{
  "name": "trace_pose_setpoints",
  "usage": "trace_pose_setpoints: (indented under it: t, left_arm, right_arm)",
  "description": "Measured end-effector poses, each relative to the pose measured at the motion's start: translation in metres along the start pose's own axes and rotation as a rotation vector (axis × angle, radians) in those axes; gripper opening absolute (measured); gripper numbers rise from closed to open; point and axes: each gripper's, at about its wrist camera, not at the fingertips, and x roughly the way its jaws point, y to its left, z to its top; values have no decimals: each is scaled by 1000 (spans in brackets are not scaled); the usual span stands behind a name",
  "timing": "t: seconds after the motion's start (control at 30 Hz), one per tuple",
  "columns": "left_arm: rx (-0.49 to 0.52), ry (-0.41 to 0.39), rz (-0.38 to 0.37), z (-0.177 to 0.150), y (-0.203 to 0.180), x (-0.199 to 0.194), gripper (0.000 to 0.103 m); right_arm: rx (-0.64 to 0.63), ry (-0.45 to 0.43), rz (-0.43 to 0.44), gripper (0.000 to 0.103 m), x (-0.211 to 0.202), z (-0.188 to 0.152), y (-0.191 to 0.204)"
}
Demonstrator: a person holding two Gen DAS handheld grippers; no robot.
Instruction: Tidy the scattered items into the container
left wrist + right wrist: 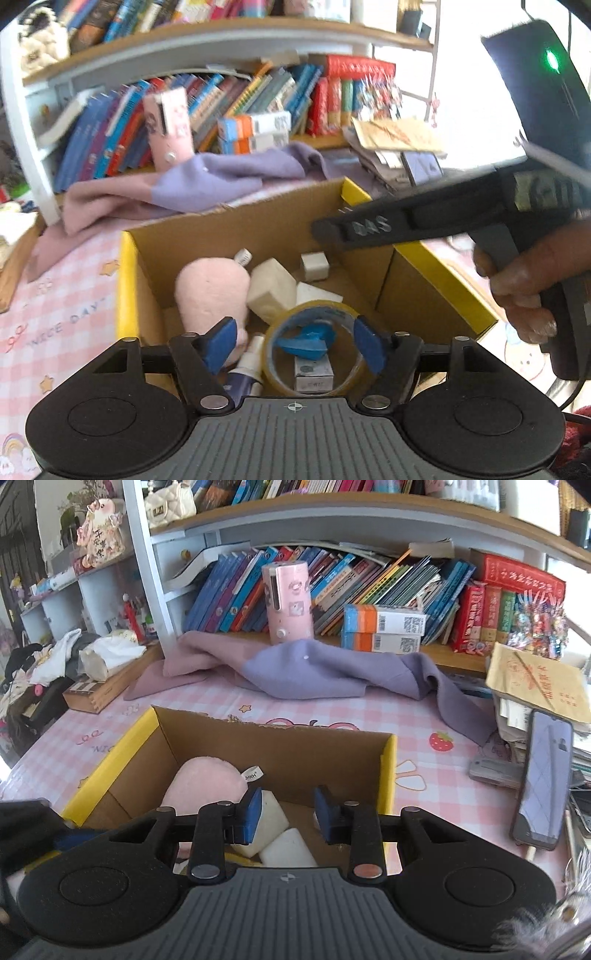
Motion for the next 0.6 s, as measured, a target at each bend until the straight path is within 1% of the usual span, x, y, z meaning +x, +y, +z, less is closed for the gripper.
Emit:
trace_pose_setpoints:
  t: [0.23,0.3,0.47,0.6]
  left_arm:
    - [-45,-95,43,-9,9,-45,77]
    - [-57,-130,68,-15,11,-62,84]
    - [-95,-199,148,-38,24,-107,88]
    - [-140,-230,209,-60,39,-136,90]
  right_arm:
    - [3,-56,-15,32,-36,-14,19]
    - [2,-80,-23,34,-49,-18,28]
    - [-21,-142,-43,35,-81,-31,53]
    - [-8,-179,-60,35,-104,-48,76]
